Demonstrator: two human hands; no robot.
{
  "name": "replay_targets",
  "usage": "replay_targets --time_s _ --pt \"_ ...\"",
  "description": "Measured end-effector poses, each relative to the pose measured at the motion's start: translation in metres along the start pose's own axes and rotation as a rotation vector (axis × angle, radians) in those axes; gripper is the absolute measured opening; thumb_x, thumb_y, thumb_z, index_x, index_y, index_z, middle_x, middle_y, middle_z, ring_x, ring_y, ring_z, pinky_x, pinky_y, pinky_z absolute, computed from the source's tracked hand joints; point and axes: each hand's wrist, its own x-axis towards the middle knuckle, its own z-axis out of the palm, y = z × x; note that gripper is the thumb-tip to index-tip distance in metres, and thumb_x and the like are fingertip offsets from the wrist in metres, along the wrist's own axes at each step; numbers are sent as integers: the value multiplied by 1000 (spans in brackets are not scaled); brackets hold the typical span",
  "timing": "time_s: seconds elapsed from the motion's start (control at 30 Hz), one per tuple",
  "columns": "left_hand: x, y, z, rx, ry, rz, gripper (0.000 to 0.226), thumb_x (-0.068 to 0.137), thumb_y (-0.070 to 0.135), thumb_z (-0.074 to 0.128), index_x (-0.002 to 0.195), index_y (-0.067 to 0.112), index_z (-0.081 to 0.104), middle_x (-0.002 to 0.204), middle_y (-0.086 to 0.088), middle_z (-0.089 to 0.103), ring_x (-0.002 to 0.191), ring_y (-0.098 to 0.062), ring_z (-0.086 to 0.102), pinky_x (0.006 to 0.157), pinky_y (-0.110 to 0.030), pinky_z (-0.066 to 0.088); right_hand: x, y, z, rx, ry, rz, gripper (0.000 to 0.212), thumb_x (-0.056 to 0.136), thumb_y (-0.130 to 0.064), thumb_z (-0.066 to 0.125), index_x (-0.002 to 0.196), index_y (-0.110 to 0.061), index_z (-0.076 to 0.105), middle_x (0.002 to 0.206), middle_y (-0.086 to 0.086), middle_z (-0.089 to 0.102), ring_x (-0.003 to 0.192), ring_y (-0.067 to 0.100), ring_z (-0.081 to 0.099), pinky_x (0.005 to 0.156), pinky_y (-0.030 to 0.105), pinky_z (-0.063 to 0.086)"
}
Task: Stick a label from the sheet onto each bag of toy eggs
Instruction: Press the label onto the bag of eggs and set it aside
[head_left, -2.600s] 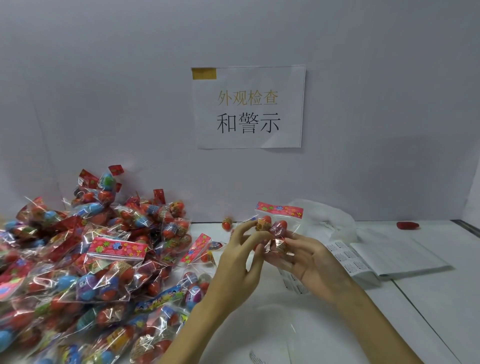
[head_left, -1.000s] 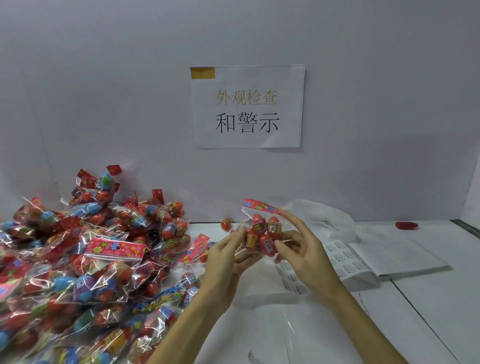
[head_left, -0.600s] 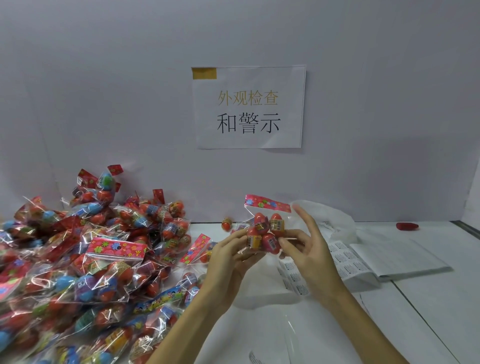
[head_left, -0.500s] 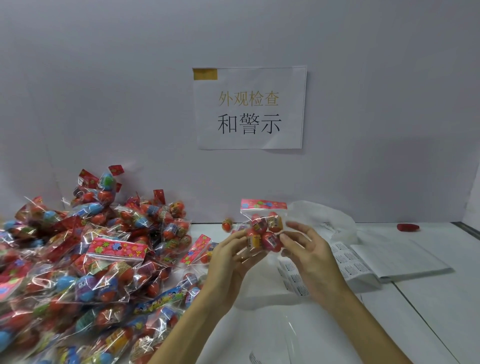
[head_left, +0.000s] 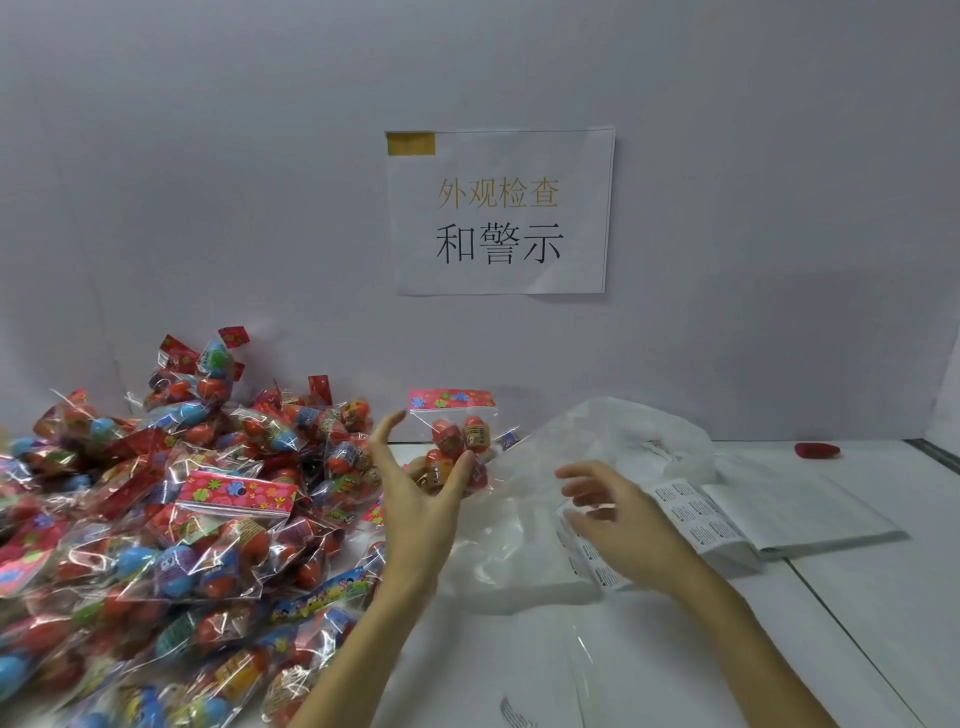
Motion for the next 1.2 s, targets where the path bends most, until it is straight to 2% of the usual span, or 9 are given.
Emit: replay_targets --time_s 0.07,0.13,0.23,0.33,0.43,0.57,0.73,1.03,1.2 --pt "-3 -4 2 78 -31 81 61 97 15 71 143 39 39 98 21 73 91 -6 77 74 -19 60 -7 2 -3 -179 -361 66 75 87 -48 77 150 -56 36 138 -41 44 129 -15 45 104 11 38" --pt "-3 -4 4 25 -72 62 37 102 10 64 129 35 58 107 9 74 96 -15 76 75 -30 64 -11 3 -3 -318 -474 67 96 80 -58 76 156 -56 18 146 -37 40 134 -8 44 110 17 37" --pt "-2 -4 7 -86 -106 -13 26 100 0 64 107 24 73 107 4 76 100 -22 74 75 -33 64 -9 2 3 -345 -335 31 80 85 -41 74 151 -46 29 137 -22 57 124 2 56 106 23 44" --pt "-2 -4 7 -159 -136 -82 36 90 -6 73 109 25 74 110 -1 76 101 -28 74 78 -30 63 -6 -1 9 -236 -238 34 66 91 -31 76 140 -39 32 129 -26 66 112 -15 57 90 2 40" --pt "-1 -6 6 -131 -176 -68 43 87 -6 76 109 31 74 112 6 75 104 -23 74 80 -26 61 -4 -2 14 -229 -117 22 44 92 -28 75 118 -30 39 104 -14 76 90 -6 64 75 10 45" --pt "-5 -10 9 193 -280 266 46 83 7 81 117 36 68 119 7 59 101 -21 63 88 -27 59 -4 -3 25 -185 88 -10 20 95 -14 68 98 -19 49 103 -5 75 97 4 68 71 14 48" --pt "-16 -25 12 700 -592 593 63 77 30 82 133 39 56 152 11 24 142 -10 34 104 -22 47 -5 -7 32 -236 166 -51 29 82 8 61 89 -20 53 80 -3 67 76 23 59 63 24 44" --pt "-18 -22 13 977 -261 704 35 67 -1 92 97 11 79 124 -15 66 95 -33 70 58 -37 60 -8 -13 11 -112 -72 -110 20 96 -32 71 112 -38 61 120 -15 64 113 0 61 98 20 51" --pt "-18 -23 15 966 -206 736 34 69 2 93 98 9 78 121 -16 66 95 -33 70 64 -38 63 -8 -13 11 -138 75 -114 24 89 -56 72 92 -34 61 86 -16 59 76 2 57 70 13 46"
